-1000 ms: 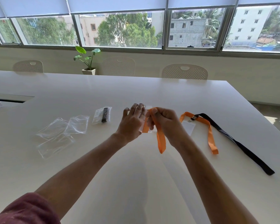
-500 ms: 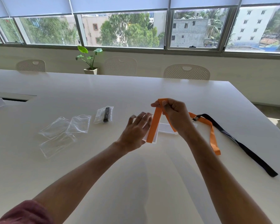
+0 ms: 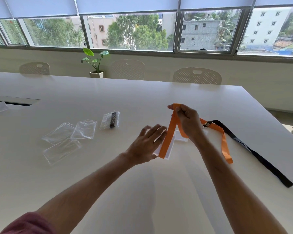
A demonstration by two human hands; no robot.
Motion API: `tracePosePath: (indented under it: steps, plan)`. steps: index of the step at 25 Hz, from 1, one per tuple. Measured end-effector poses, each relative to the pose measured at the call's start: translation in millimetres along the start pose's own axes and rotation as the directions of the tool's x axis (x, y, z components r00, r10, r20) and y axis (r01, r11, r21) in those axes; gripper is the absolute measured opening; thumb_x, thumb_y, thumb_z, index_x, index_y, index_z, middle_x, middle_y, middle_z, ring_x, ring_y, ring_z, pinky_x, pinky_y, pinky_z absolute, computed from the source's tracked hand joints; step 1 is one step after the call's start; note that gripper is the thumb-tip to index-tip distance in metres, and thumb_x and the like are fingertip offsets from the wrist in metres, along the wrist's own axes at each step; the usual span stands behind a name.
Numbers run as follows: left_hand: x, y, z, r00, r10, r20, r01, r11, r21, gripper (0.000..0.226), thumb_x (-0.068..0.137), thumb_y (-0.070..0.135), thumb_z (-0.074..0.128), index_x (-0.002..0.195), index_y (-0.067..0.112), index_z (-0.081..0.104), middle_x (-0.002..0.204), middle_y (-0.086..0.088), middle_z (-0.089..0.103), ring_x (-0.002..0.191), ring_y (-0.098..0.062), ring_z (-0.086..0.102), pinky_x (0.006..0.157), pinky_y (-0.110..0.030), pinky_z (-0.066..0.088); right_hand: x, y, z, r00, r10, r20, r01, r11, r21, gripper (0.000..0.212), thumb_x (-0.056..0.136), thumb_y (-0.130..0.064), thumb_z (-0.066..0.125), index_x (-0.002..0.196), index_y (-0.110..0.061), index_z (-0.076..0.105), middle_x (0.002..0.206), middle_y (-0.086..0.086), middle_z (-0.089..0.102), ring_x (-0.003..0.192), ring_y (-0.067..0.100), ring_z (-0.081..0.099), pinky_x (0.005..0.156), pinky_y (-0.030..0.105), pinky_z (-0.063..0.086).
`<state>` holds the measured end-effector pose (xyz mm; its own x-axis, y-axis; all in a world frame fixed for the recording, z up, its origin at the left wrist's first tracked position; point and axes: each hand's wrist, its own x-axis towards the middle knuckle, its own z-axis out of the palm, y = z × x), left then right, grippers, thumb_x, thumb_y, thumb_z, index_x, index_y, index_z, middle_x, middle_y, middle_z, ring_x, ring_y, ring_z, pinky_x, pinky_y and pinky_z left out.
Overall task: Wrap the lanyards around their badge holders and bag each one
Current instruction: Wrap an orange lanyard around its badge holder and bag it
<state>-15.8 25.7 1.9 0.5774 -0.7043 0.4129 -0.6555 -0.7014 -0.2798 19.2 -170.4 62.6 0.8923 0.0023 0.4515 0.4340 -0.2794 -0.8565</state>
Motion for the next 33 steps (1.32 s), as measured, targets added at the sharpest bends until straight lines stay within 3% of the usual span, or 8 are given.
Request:
tracePosePath:
  steps: [6, 11, 14, 17, 24, 28, 31, 33]
  plan:
    - [0, 18, 0, 0.996, -0.02, -0.088, 0.012, 0.995, -0.099, 0.099, 0.06, 0.048, 0.084, 0.137, 0.003, 0.043, 0.145, -0.018, 0.041, 0.136, -0.036, 0.034, 0.11, -0.045, 0.027, -13, 18, 2, 0.991, 0.133, 0.022, -0.135, 0.979, 0.155, 0.028, 0.101, -0.009, 0.04, 0.112, -0.001, 0.064, 0.111, 0.008, 0.07, 0.091, 0.014, 0.071, 0.073, 0.023, 0.057]
    - [7, 21, -13, 0.979, -0.092, -0.182, 0.062, 0.984, -0.166, 0.101, 0.06, 0.046, 0.084, 0.137, -0.003, 0.04, 0.144, -0.021, 0.041, 0.136, -0.038, 0.032, 0.108, -0.048, 0.035, -26, 27, 12, 0.962, 0.254, 0.1, -0.272, 0.886, 0.374, 0.029, 0.101, -0.012, 0.042, 0.111, 0.003, 0.065, 0.103, 0.01, 0.073, 0.09, 0.024, 0.071, 0.076, 0.034, 0.059]
    - [8, 22, -15, 0.97, -0.151, -0.189, 0.11, 0.971, -0.214, 0.103, 0.06, 0.043, 0.085, 0.138, -0.006, 0.039, 0.145, -0.023, 0.04, 0.136, -0.037, 0.03, 0.108, -0.047, 0.034, -33, 29, 18, 0.947, 0.289, 0.137, -0.319, 0.823, 0.47, 0.028, 0.097, -0.006, 0.047, 0.092, -0.009, 0.074, 0.077, 0.004, 0.074, 0.068, 0.018, 0.07, 0.058, 0.028, 0.056]
    - [8, 21, -15, 0.955, -0.253, -0.153, 0.2, 0.934, -0.296, 0.106, 0.059, 0.041, 0.087, 0.139, -0.007, 0.037, 0.145, -0.022, 0.039, 0.136, -0.039, 0.032, 0.109, -0.046, 0.031, -39, 35, 25, 0.923, 0.345, 0.169, -0.383, 0.796, 0.469, 0.042, 0.097, -0.01, 0.048, 0.072, -0.024, 0.077, 0.065, -0.002, 0.071, 0.06, 0.015, 0.068, 0.052, 0.025, 0.055]
    - [8, 11, -18, 0.916, -0.387, -0.105, 0.32, 0.864, -0.389, 0.113, 0.057, 0.044, 0.086, 0.143, -0.004, 0.03, 0.148, -0.018, 0.037, 0.139, -0.029, 0.027, 0.113, -0.037, 0.022, -46, 46, 31, 0.884, 0.37, 0.288, -0.468, 0.671, 0.576, 0.034, 0.101, -0.023, 0.045, 0.087, -0.014, 0.075, 0.072, 0.001, 0.072, 0.064, 0.012, 0.069, 0.053, 0.023, 0.055]
    - [12, 7, -17, 0.885, -0.461, -0.069, 0.388, 0.811, -0.437, 0.118, 0.059, 0.047, 0.085, 0.146, 0.0, 0.021, 0.151, -0.016, 0.032, 0.142, -0.029, 0.022, 0.114, -0.036, 0.018, -45, 44, 33, 0.868, 0.422, 0.263, -0.487, 0.616, 0.619, 0.027, 0.1, -0.021, 0.046, 0.085, -0.005, 0.062, 0.064, 0.006, 0.055, 0.052, 0.01, 0.055, 0.046, 0.019, 0.045]
    - [15, 0, -17, 0.868, -0.496, -0.034, 0.428, 0.78, -0.457, 0.12, 0.06, 0.05, 0.083, 0.149, 0.004, 0.017, 0.154, -0.012, 0.028, 0.143, -0.028, 0.019, 0.113, -0.034, 0.015, -42, 39, 34, 0.801, 0.54, 0.257, -0.544, 0.478, 0.69, 0.016, 0.093, -0.011, 0.047, 0.085, -0.003, 0.058, 0.065, 0.01, 0.059, 0.056, 0.016, 0.06, 0.051, 0.023, 0.05]
    - [16, -3, -16, 0.861, -0.508, -0.019, 0.441, 0.764, -0.47, 0.12, 0.06, 0.054, 0.082, 0.149, 0.005, 0.017, 0.154, -0.011, 0.027, 0.143, -0.027, 0.019, 0.114, -0.035, 0.016, -42, 41, 34, 0.802, 0.523, 0.287, -0.554, 0.473, 0.686, 0.017, 0.092, -0.01, 0.042, 0.093, -0.001, 0.057, 0.072, 0.011, 0.066, 0.066, 0.019, 0.067, 0.061, 0.027, 0.054]
